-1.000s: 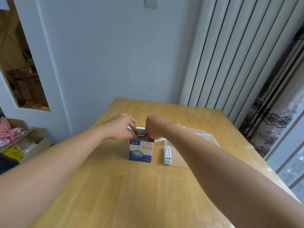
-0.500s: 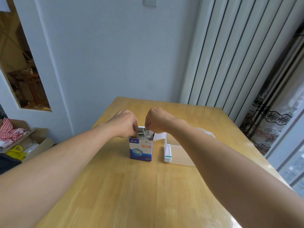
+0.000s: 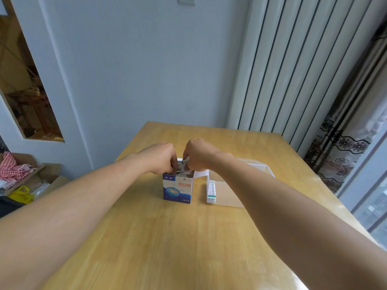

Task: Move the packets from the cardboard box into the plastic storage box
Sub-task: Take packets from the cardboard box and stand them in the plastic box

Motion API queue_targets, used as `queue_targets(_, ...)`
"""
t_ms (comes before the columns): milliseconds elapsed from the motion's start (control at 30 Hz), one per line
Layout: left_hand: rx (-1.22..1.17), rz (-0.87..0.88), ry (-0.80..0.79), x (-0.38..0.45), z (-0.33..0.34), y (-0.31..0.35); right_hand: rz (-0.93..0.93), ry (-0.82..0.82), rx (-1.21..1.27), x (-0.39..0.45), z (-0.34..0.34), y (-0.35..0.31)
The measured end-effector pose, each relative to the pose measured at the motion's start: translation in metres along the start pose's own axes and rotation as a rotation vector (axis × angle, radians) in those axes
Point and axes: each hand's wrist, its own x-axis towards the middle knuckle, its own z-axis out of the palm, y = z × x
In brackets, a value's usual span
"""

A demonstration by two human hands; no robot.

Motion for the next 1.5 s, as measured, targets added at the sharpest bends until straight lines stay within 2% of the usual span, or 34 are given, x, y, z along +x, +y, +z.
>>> queue_targets(100, -0.03, -0.017, -0.008, 0.002, 0.001, -0.003, -0.008, 0.016, 0.047, 0.0, -0.011, 0.004)
queue_targets(300, -0.046, -0.04, -0.024, 0.005, 0.004, -0.005, -0.047, -0.094, -0.066, 0.0, 0.001, -0.004)
queue_targets(500, -0.05, -0.045, -0.009, 0.005, 0.005, -0.004, -0.021, -0.02, -0.054, -0.002, 0.006, -0.008)
queue_targets(767, -0.107, -0.03, -0.049, 0.002, -0.006, -0.003, 0.004, 0.056, 0.076, -0.01, -0.043, 0.007)
queue_targets(900, -0.409, 0.004, -0.084, -0.006, -0.036, 0.009, -0.017, 0.048, 0.13, -0.026, -0.069, 0.017)
queue_targets(967, -0.609, 0.069, -0.141, -0.007, -0.043, 0.024, -0.042, 0.076, 0.16, -0.037, -0.08, 0.021)
queue_targets(1067, -0.775, 0.158, -0.191, -0.001, -0.035, 0.053, -0.05, 0.139, 0.231, -0.054, -0.094, 0.032)
queue_targets(1200, -0.948, 0.196, -0.242, 0.009, -0.017, 0.089, -0.009, 0.211, 0.298, -0.073, -0.102, 0.06)
queue_targets(1333, -1.055, 0.176, -0.249, 0.026, -0.001, 0.113, -0.012, 0.209, 0.449, -0.088, -0.094, 0.091)
queue_targets(1500, -1.145, 0.145, -0.177, 0.048, 0.015, 0.13, 0.077, 0.308, 0.668, -0.091, -0.072, 0.12)
